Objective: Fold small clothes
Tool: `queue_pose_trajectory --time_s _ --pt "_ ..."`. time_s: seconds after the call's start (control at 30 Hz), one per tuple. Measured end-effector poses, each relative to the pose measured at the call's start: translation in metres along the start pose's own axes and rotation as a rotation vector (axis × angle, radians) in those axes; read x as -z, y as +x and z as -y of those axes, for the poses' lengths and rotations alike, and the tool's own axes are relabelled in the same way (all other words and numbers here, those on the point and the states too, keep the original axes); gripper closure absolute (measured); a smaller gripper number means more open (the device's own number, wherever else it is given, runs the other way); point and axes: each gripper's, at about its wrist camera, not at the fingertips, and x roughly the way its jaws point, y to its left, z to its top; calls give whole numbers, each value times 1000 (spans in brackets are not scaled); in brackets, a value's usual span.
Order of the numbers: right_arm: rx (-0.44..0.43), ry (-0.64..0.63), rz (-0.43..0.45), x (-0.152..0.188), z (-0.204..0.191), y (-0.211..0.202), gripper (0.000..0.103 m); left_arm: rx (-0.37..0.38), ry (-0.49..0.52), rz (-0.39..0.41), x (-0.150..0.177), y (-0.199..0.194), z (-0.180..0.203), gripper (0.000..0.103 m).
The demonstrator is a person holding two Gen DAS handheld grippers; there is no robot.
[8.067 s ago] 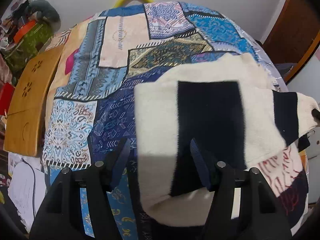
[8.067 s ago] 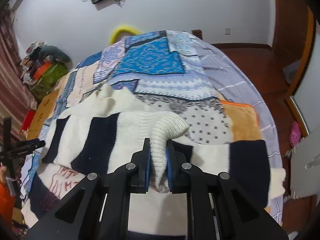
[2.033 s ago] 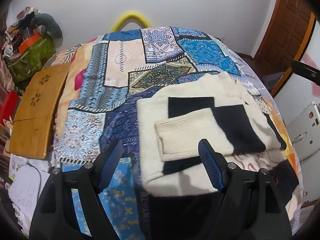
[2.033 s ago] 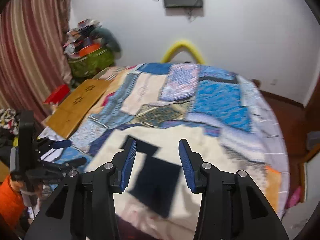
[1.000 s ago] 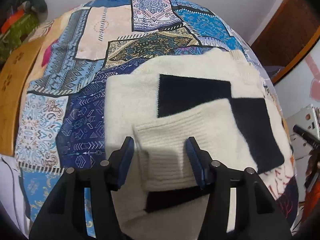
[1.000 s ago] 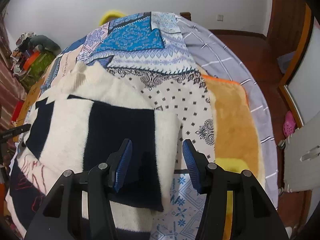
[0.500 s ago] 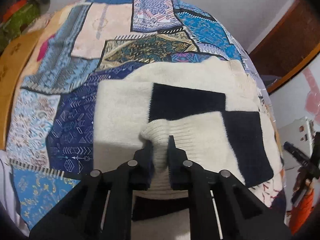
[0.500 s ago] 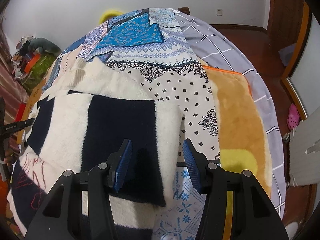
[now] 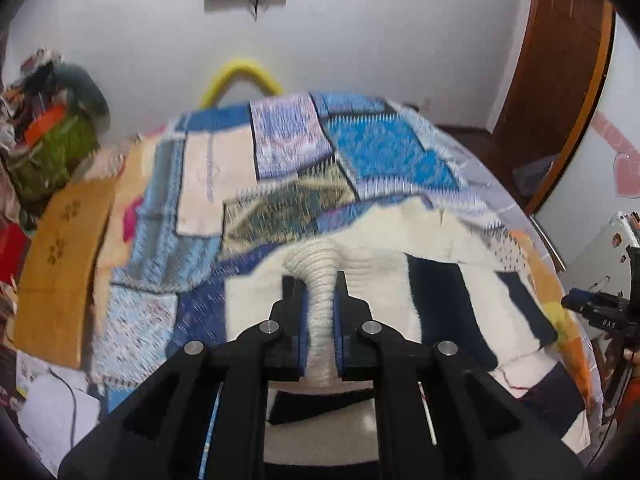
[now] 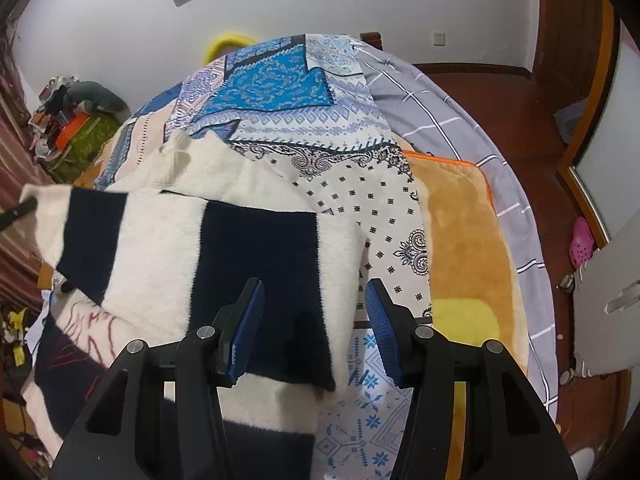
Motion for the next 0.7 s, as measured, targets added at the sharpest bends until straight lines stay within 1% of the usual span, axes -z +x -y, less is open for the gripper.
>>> queue_pose_trajectory --time_s 0.07,0.13,0.37,0.43,0.57,0.7 --pt "-2 -6 4 1 -3 -3 54 -20 18 28 -4 -9 2 93" --pt "-5 -16 6 2 -7 -6 54 -42 26 37 -5 -12 1 93" --pt "-8 -38 -12 8 -14 -5 54 -94 -19 20 1 -3 -25 93" --pt "-6 -41 -23 10 -16 -2 54 -108 -20 -1 7 6 -31 93" --pt "-14 -38 -53 17 -18 7 54 -107 -40 -86 26 32 -43 93" --pt "-20 -40 -83 21 -20 16 54 -105 -54 -150 44 55 -50 93"
